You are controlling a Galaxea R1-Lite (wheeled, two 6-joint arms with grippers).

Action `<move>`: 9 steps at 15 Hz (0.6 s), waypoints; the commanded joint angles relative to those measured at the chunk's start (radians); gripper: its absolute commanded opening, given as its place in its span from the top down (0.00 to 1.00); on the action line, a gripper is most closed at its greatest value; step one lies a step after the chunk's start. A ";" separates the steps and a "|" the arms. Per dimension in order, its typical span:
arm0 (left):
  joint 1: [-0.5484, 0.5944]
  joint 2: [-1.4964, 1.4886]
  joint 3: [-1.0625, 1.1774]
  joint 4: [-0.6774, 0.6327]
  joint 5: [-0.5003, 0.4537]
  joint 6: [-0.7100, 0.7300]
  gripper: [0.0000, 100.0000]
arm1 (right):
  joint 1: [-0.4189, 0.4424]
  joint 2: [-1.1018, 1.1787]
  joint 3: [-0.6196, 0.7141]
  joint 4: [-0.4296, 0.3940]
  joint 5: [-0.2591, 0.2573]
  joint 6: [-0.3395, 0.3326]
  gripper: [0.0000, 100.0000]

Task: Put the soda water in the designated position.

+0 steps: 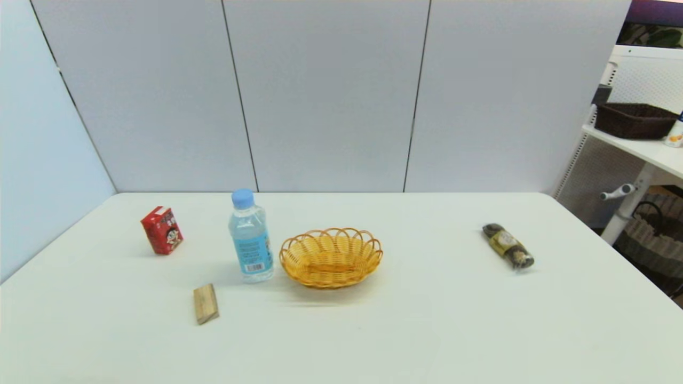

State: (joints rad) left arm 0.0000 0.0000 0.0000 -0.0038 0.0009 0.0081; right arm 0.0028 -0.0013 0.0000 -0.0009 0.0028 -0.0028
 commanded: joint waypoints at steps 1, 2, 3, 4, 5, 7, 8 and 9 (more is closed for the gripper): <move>0.000 0.000 0.000 -0.001 0.001 0.000 0.00 | 0.000 0.001 0.000 -0.001 0.000 0.000 0.00; 0.000 0.000 0.000 -0.001 0.001 0.000 0.00 | 0.000 0.001 0.000 -0.002 0.002 -0.002 0.00; 0.000 0.000 0.000 -0.001 0.001 0.000 0.00 | 0.000 0.001 0.000 -0.002 0.002 0.000 0.00; 0.000 0.000 0.000 -0.001 0.001 0.000 0.00 | 0.000 0.001 0.000 -0.001 0.002 0.000 0.00; 0.000 0.000 0.000 -0.001 0.001 0.000 0.00 | 0.000 -0.002 0.000 0.001 0.000 0.000 0.00; 0.000 0.000 0.000 -0.001 0.001 0.000 0.00 | 0.000 0.001 0.000 -0.001 0.000 0.001 0.00; 0.000 0.000 0.000 -0.001 0.001 0.000 0.00 | 0.000 0.001 0.000 -0.001 0.000 0.000 0.00; 0.000 0.000 0.000 -0.001 0.001 0.000 0.00 | 0.000 -0.002 0.000 0.001 -0.001 0.001 0.00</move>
State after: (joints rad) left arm -0.0004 0.0000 0.0000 -0.0043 0.0017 0.0072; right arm 0.0028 -0.0013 0.0000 -0.0013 0.0019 -0.0019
